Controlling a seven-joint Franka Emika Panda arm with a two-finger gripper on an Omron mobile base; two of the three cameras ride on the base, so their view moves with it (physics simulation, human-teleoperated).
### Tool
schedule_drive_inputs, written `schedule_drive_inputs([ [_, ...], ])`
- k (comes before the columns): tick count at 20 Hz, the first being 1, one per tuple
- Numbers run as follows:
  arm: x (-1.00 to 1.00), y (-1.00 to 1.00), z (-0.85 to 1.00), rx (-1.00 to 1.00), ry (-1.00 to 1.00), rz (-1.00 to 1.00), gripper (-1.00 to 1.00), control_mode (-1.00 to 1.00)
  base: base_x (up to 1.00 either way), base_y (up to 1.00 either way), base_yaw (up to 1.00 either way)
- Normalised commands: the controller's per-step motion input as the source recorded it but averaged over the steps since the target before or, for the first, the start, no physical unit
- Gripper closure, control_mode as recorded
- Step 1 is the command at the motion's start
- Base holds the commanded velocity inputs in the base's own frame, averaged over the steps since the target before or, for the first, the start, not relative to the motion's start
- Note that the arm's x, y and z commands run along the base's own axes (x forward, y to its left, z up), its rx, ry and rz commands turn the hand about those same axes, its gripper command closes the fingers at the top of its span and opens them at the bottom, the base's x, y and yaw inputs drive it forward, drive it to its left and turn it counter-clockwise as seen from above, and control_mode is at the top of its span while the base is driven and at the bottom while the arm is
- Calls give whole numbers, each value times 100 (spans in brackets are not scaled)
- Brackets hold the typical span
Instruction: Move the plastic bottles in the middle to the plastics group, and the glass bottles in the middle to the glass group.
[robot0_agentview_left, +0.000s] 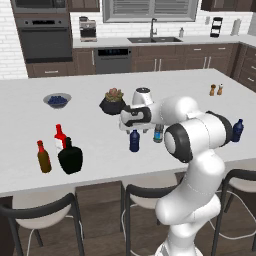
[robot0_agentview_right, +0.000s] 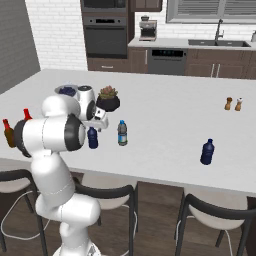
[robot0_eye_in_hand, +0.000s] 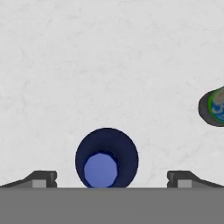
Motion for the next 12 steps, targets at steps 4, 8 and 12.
schedule_drive_inputs([
  [4,9,0,-13,0,-4,0,-100,-100,0,0,0],
  [8,11,0,-16,0,-2,0,-100,-100,0,0,0],
  [12,11,1,-11,0,0,0,-100,-100,0,0,0],
])
